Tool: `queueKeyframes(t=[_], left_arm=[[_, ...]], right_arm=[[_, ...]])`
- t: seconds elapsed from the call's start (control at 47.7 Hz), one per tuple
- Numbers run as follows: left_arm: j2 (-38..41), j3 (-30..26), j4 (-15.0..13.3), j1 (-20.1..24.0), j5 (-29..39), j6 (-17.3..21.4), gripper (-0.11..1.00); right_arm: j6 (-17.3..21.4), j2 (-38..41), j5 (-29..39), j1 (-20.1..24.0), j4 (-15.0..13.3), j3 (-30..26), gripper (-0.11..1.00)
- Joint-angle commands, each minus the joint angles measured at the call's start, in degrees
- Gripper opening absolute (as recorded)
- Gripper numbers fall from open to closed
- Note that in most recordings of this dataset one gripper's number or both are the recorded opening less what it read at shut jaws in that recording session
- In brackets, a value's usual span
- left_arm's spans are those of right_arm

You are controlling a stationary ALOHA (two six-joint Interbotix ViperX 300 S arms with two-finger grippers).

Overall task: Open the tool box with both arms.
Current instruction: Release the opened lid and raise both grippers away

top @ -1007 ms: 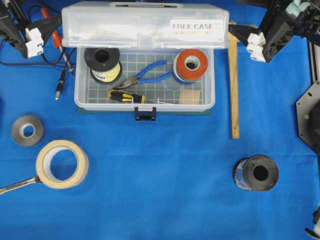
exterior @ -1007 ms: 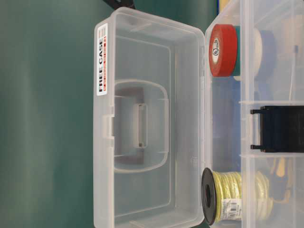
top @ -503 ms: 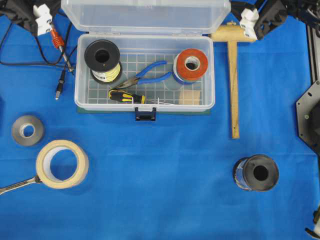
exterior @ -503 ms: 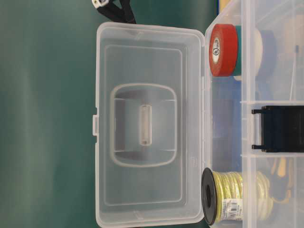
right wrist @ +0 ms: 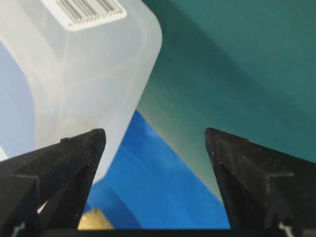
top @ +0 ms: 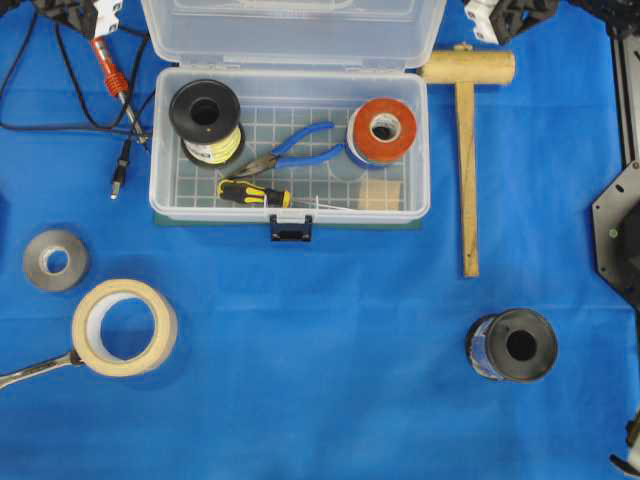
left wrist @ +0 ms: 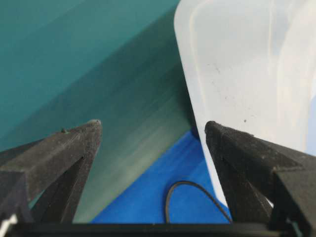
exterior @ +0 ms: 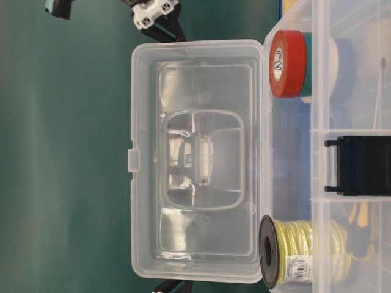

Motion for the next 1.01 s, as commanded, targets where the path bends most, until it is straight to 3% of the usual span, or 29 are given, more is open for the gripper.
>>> queueKeyframes(t=[0.0, 0.315, 0.671, 0.986], left_arm=[[0.1, -2.4, 0.3, -1.2, 0.2, 0.0, 0.88], [-1.1, -1.3, 0.3, 0.5, 1.2, 0.0, 0.88], [-6.4, 3.8, 0.3, 4.6, 3.3, 0.0, 0.88], [-8.8, 5.7, 0.3, 5.0, 3.3, -0.3, 0.88]], right_arm=[[-0.1, 0.2, -0.3, 0.4, 0.2, -1.8, 0.85], [0.1, -0.7, 0.5, -1.7, 0.2, -1.0, 0.85], [0.1, -8.0, 2.3, -4.6, 0.2, 4.6, 0.85], [0.3, -11.0, 2.8, -4.7, 0.2, 6.3, 0.85]])
